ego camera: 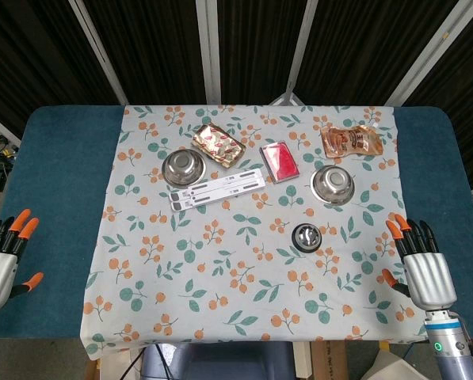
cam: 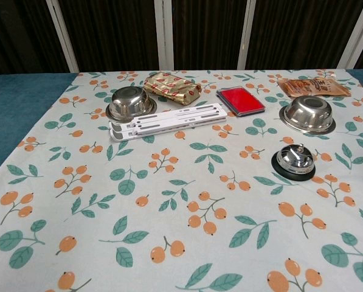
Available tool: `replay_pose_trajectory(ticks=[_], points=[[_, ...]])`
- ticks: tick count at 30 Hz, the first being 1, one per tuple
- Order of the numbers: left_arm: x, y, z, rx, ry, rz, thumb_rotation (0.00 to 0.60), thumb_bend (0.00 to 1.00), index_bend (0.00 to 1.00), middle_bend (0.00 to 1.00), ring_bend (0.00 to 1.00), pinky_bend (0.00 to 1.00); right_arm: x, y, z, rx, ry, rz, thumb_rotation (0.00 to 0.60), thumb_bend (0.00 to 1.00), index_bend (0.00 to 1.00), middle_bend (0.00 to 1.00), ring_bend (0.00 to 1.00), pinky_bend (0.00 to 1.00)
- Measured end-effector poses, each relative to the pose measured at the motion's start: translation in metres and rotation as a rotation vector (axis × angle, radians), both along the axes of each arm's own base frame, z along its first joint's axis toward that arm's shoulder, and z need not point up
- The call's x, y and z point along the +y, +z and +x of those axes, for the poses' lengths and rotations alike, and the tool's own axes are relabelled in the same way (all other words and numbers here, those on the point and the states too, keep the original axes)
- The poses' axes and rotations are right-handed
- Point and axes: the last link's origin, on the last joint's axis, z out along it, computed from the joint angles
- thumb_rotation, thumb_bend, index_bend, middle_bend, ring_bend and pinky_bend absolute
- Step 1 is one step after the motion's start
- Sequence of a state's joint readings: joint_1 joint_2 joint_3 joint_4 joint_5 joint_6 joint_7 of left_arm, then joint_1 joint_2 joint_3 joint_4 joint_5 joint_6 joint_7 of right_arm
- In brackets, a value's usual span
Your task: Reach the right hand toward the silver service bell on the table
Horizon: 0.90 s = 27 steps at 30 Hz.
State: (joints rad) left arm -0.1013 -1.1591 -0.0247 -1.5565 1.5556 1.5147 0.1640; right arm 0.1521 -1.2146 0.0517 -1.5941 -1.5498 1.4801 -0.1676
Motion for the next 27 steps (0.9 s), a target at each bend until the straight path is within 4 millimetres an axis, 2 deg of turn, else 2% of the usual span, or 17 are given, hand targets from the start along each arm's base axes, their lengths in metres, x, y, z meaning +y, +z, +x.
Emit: replay_pose_trajectory(ticks=[18, 27], points=[[0.002, 0.002, 0.002, -0.012, 0.013, 0.009, 0.6, 0.0, 0.0, 0.0, 0.0, 0.0, 0.0, -0.01, 0.006, -0.01, 0.005, 0.065, 0.6, 0.29, 0.0, 0.0, 0.0, 0.0], [0.002, 0.003, 0.002, -0.016, 0.011, 0.006, 0.6, 0.0, 0.0, 0.0, 0.0, 0.0, -0.01, -0.022, 0.012, -0.013, -0.005, 0.121, 0.6, 0.65, 0.0, 0.0, 0.0, 0.0]])
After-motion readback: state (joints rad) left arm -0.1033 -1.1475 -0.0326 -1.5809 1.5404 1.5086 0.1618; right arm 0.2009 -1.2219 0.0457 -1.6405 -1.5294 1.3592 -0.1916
